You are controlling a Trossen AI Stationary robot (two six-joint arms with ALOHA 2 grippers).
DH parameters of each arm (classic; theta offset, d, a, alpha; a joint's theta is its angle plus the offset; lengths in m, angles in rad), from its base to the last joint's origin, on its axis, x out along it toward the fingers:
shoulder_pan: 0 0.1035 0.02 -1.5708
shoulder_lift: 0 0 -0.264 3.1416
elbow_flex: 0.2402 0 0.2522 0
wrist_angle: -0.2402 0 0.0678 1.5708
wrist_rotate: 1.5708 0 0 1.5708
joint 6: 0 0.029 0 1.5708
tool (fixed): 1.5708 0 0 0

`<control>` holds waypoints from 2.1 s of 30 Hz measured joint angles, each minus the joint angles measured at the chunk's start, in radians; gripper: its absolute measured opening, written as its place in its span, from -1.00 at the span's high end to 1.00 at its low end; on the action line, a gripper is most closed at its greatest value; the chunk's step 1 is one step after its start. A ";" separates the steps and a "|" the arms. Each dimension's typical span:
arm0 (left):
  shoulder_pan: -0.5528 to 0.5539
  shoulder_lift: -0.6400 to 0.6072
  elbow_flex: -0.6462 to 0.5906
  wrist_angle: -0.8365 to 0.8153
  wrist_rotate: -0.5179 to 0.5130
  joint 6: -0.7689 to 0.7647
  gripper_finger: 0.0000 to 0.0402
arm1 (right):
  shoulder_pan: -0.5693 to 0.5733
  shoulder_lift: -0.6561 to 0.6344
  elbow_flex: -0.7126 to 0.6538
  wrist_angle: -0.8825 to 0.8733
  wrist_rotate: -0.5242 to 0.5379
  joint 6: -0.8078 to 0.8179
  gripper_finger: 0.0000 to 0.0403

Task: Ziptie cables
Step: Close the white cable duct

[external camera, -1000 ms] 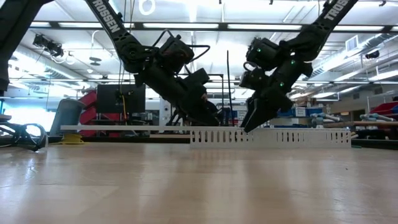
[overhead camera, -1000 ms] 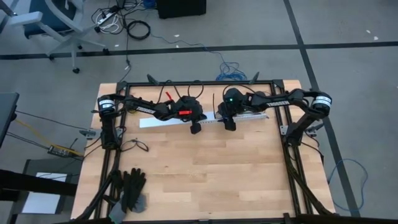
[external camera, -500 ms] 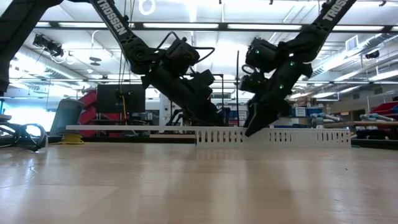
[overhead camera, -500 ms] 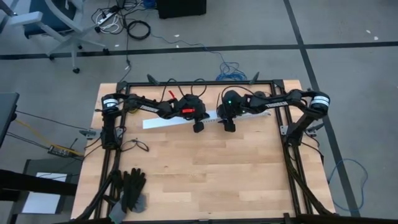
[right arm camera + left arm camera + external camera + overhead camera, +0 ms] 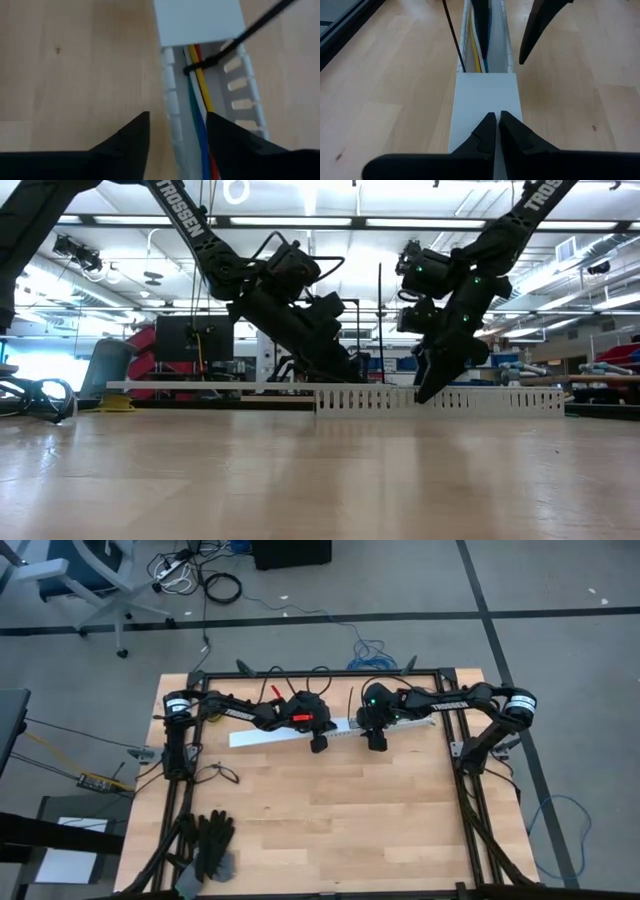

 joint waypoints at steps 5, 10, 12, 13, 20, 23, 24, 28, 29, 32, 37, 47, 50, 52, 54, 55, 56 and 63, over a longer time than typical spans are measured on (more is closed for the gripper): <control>0.000 0.001 -0.001 0.017 0.005 0.000 1.00 | 0.008 0.000 0.000 0.001 -0.007 -0.016 0.57; 0.000 0.002 -0.001 0.024 0.006 0.000 1.00 | 0.007 0.000 0.000 0.003 -0.032 -0.019 0.95; 0.000 0.002 -0.001 0.031 0.018 0.000 1.00 | 0.009 0.000 -0.001 0.006 -0.036 -0.019 0.95; 0.001 0.002 -0.001 0.034 0.024 0.000 1.00 | 0.009 0.000 -0.001 0.008 -0.038 -0.018 0.95; 0.001 0.002 -0.002 0.037 0.026 -0.001 1.00 | 0.011 0.001 -0.002 0.019 -0.063 -0.018 0.99; 0.000 0.002 -0.002 0.039 0.026 -0.001 1.00 | 0.011 0.004 -0.002 0.029 -0.066 -0.018 0.99; 0.000 0.002 -0.002 0.039 0.026 -0.001 1.00 | 0.012 0.007 -0.002 0.037 -0.071 -0.017 0.99; 0.000 0.011 -0.002 0.060 0.027 -0.001 1.00 | 0.013 0.021 -0.002 0.062 -0.085 -0.013 1.00; 0.000 0.014 -0.002 0.070 0.032 -0.009 1.00 | 0.013 0.021 -0.002 0.061 -0.085 -0.013 1.00; 0.000 0.035 0.009 0.077 0.044 -0.023 1.00 | 0.013 0.021 -0.002 0.061 -0.085 -0.012 1.00; -0.002 0.062 0.057 0.052 0.057 -0.021 1.00 | 0.013 0.023 -0.002 0.060 -0.087 -0.011 1.00; -0.002 0.096 0.123 0.012 0.067 -0.014 1.00 | 0.014 -0.022 -0.002 0.040 -0.072 0.012 0.91; -0.002 0.097 0.122 0.015 0.066 -0.011 1.00 | 0.015 -0.069 0.006 0.054 -0.082 0.013 0.81; -0.002 0.097 0.122 0.012 0.064 -0.011 1.00 | 0.018 -0.093 0.002 0.032 -0.083 0.013 0.74; -0.002 0.097 0.122 0.012 0.065 -0.011 1.00 | 0.021 -0.126 0.002 0.023 -0.083 0.019 0.67; -0.002 0.097 0.122 0.013 0.064 -0.011 1.00 | 0.021 -0.141 0.003 0.017 -0.081 0.020 0.64; -0.002 0.097 0.122 0.013 0.063 -0.012 1.00 | 0.021 -0.151 0.003 0.004 -0.080 0.026 0.61; -0.002 0.097 0.121 0.011 0.059 -0.012 1.00 | 0.011 -0.127 0.001 -0.071 -0.069 0.035 0.51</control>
